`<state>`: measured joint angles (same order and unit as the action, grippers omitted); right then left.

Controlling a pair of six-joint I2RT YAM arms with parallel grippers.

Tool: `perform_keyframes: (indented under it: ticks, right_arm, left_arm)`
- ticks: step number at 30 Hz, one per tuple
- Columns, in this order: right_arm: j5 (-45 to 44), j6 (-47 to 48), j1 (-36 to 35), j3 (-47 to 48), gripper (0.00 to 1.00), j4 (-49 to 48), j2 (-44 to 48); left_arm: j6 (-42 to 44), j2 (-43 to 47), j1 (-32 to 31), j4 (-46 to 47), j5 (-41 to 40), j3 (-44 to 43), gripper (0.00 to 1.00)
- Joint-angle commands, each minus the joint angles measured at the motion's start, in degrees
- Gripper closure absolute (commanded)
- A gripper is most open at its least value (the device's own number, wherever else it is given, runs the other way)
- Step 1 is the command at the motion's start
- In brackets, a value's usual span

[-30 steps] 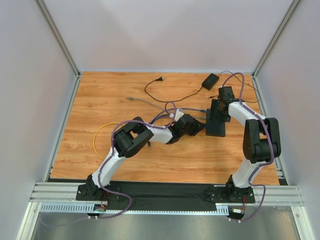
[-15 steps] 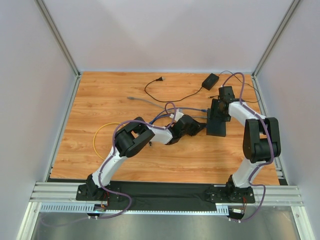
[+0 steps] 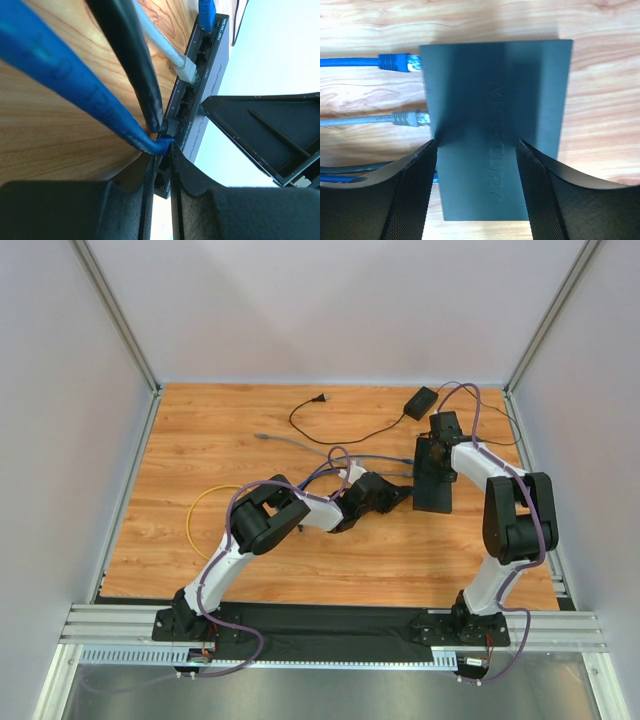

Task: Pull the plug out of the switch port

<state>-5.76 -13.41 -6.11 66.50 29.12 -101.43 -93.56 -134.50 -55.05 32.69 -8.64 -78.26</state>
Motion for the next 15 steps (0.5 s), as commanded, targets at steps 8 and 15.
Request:
perform_keyframes:
  ticks: [8, 15]
  right_arm:
    - [-2.33, 0.14, -1.54, 0.47, 0.34, 3.75, -3.51]
    - [-0.49, -0.57, -1.19, 0.91, 0.35, 3.40, -4.66]
  left_arm:
    - [3.47, -0.24, 0.12, -2.45, 0.12, 1.62, 0.75]
    - [5.05, 0.03, 0.03, -4.21, 1.00, -0.22, 0.51]
